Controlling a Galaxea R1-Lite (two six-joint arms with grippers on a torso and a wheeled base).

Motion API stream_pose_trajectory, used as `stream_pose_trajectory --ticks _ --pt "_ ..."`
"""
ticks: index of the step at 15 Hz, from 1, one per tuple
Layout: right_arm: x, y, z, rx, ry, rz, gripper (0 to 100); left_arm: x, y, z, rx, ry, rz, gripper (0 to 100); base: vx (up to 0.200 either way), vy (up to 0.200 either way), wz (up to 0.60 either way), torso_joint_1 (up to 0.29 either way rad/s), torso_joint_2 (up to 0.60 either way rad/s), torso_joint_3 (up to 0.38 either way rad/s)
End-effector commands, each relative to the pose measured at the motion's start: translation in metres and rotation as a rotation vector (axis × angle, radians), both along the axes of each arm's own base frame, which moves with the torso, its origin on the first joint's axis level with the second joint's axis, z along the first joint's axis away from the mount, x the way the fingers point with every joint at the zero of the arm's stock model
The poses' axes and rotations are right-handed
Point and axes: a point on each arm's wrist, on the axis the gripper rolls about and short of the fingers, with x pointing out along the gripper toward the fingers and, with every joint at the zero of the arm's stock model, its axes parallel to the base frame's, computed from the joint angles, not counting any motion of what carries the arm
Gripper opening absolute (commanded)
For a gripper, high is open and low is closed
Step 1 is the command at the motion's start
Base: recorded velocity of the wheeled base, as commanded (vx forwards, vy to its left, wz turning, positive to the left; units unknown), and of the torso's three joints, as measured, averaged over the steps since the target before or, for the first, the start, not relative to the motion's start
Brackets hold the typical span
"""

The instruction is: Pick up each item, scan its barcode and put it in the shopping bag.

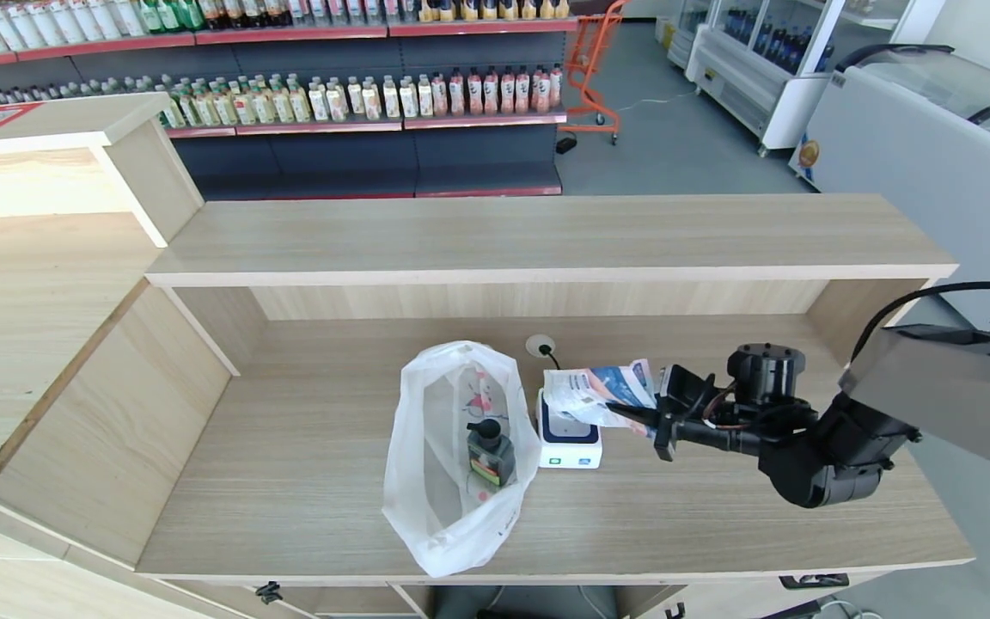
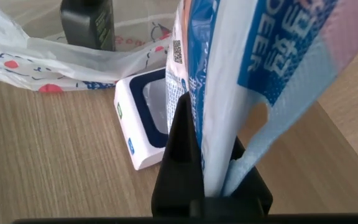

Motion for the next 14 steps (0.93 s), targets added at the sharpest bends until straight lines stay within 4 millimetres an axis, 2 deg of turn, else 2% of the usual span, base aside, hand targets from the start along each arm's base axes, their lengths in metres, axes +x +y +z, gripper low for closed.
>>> stream_pose_trajectory --ticks 1,5,8,12,13,14 --pt "0.003 0.012 -0.016 -0.003 0.026 0.026 0 0.000 0.000 0.000 0.000 0.000 0.000 100 0.000 0.000 0.00 0.000 0.00 0.000" --pt "0.008 0.019 -0.020 -0.002 0.023 0.040 0 0.000 0.000 0.000 0.000 0.000 0.000 100 0.000 0.000 0.00 0.000 0.00 0.000" --pt "0.008 0.020 -0.008 0.037 0.044 0.026 0 0.000 0.000 0.000 0.000 0.000 0.000 100 0.000 0.000 0.00 0.000 0.00 0.000" --pt "0.001 0.021 0.032 0.145 0.105 0.002 0 0.000 0.000 0.000 0.000 0.000 0.000 100 0.000 0.000 0.00 0.000 0.00 0.000" --pt "-0.004 0.024 0.057 0.228 0.173 -0.055 0 0.000 0.000 0.000 0.000 0.000 0.000 100 0.000 0.000 0.00 0.000 0.00 0.000" --pt "-0.013 0.034 0.080 0.316 0.266 -0.113 0 0.000 0.000 0.000 0.000 0.001 -0.002 100 0.000 0.000 0.00 0.000 0.00 0.000"
